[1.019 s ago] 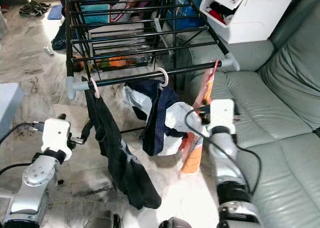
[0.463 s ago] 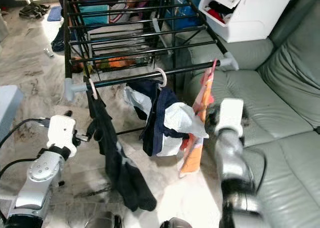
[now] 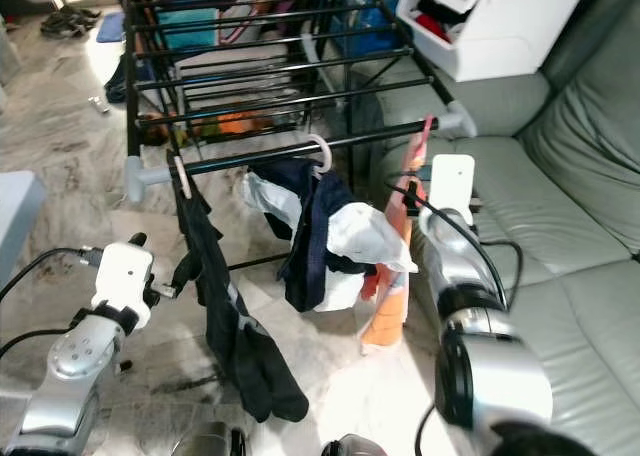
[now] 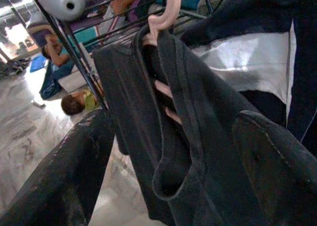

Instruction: Hang hanger

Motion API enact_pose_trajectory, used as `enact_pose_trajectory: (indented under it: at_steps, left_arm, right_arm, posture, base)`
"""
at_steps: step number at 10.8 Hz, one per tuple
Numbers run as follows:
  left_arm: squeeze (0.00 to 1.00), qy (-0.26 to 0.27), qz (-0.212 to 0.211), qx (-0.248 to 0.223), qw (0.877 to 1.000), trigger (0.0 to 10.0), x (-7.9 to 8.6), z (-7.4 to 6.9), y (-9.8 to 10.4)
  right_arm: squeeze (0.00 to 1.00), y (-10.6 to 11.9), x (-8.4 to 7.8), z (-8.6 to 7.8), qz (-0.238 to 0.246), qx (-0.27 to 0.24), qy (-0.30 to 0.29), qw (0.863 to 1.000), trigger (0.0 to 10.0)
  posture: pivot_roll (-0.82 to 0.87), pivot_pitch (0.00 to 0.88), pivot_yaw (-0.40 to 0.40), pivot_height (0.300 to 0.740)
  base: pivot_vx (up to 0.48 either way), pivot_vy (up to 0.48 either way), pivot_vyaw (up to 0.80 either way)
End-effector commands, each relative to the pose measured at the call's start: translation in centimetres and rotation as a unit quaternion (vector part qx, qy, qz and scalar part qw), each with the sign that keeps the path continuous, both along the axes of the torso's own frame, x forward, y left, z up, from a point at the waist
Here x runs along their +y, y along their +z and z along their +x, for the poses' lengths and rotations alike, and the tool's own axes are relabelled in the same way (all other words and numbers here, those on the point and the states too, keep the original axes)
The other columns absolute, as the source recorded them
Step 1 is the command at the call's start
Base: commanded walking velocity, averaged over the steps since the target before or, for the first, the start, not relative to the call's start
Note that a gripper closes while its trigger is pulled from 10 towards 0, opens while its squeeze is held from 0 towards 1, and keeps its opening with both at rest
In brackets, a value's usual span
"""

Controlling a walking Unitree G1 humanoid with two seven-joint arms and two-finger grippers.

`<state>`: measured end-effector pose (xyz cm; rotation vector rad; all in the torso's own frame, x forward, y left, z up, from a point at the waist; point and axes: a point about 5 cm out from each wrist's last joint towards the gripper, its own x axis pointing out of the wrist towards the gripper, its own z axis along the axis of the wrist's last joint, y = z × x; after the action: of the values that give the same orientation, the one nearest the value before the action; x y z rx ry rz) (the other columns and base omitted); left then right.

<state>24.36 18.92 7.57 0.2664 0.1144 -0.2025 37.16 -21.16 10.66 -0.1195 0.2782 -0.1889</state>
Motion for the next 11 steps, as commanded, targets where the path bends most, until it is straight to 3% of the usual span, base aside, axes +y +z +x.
enact_pose_trajectory:
  at_steps: [1, 4, 6, 7, 11]
  left_arm:
    - [0.0, -0.008, 0.013, 0.004, 1.0, 10.0, 0.0, -0.3, 0.1]
    - [0.0, -0.038, 0.012, 0.042, 0.998, 10.0, -0.2, -1.9, 0.0]
    - [0.0, -0.059, 0.008, 0.048, 0.997, 10.0, -0.4, -2.6, 0.2]
    - [0.0, -0.062, 0.013, 0.055, 0.996, 10.0, -0.2, -3.3, 0.4]
    - [0.0, -0.062, 0.02, 0.071, 0.995, 10.0, 0.0, -4.5, 0.6]
  right_arm:
    - [0.0, -0.4, 0.9, 0.2, 0.011, 0.024, 0.016, 1.0, 10.0]
    - [0.0, -2.7, 1.6, -0.8, 0.032, 0.078, 0.012, 0.996, 10.0]
    - [0.0, -3.0, 1.3, -0.9, 0.026, 0.084, 0.013, 0.996, 10.0]
    - [0.0, -2.9, 0.9, -0.9, 0.023, 0.085, 0.011, 0.996, 0.0]
    - [0.0, -1.3, 0.5, 0.0, 0.01, 0.077, 0.026, 0.997, 0.0]
  posture:
    - [0.06, 0.077, -0.002, 0.74]
    - [0.09, 0.133, 0.003, 0.74]
    - [0.1, 0.152, 0.008, 0.74]
    - [0.11, 0.181, 0.014, 0.74]
    - [0.14, 0.209, 0.018, 0.74]
  base:
    - [0.0, 0.0, 0.0]
    - [0.0, 0.0, 0.0]
    - [0.0, 0.0, 0.0]
    - [0.0, 0.0, 0.0]
    - [0.0, 0.0, 0.0]
